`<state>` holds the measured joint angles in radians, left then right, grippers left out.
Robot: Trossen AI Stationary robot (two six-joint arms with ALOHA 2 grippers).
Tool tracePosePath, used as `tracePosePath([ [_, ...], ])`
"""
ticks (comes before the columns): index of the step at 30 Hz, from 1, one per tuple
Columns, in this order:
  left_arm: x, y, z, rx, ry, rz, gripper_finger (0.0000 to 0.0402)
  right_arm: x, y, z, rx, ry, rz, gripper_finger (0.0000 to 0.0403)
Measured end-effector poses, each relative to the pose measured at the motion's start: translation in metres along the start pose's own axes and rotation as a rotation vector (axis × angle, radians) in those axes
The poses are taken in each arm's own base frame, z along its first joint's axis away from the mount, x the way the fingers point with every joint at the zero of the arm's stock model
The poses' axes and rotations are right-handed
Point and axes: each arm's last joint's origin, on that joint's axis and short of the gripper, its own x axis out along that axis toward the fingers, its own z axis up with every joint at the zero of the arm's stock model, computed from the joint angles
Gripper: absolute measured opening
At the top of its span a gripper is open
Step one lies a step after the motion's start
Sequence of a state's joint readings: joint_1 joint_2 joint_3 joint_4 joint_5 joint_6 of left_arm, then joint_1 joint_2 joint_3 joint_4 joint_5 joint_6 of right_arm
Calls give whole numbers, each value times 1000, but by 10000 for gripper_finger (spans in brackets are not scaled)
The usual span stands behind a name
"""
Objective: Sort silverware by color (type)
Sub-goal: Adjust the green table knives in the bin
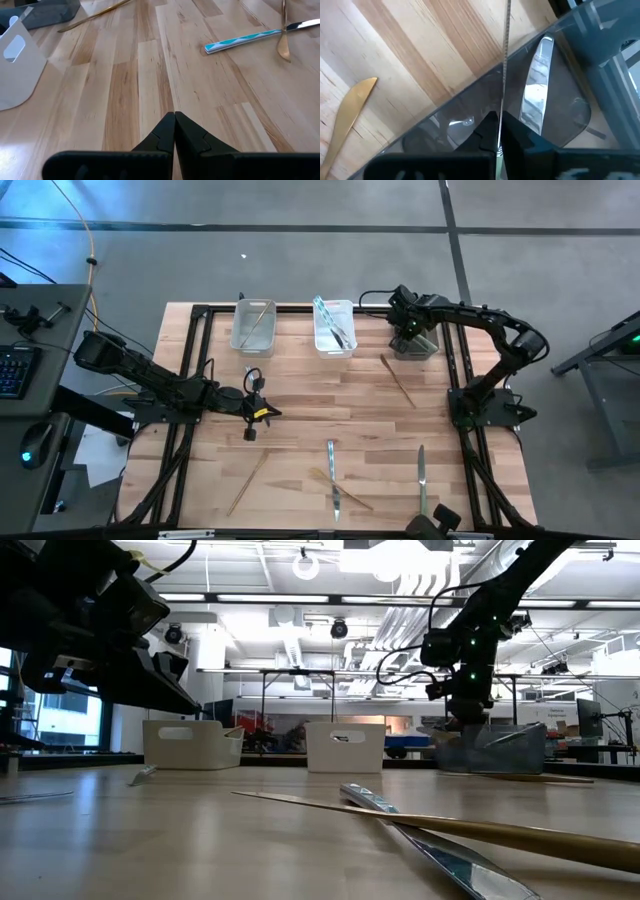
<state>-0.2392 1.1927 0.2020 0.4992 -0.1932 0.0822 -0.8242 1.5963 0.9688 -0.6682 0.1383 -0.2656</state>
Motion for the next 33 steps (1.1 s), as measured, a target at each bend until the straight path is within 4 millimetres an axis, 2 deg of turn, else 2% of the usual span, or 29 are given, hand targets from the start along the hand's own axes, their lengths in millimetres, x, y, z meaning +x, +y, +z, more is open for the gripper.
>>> tracePosePath([
  [9,0,0,0,0,0,0,0,0,0,1,39,-6,1,0],
  [13,0,0,0,2,0,1,0,-7,0,1,66,-30,-1,0],
  [27,0,0,0,0,-2,1,0,-71,0,-8,123,-266,-34,0],
  [33,0,0,0,12,-2,1,0,-104,-6,-9,256,-318,-25,0],
])
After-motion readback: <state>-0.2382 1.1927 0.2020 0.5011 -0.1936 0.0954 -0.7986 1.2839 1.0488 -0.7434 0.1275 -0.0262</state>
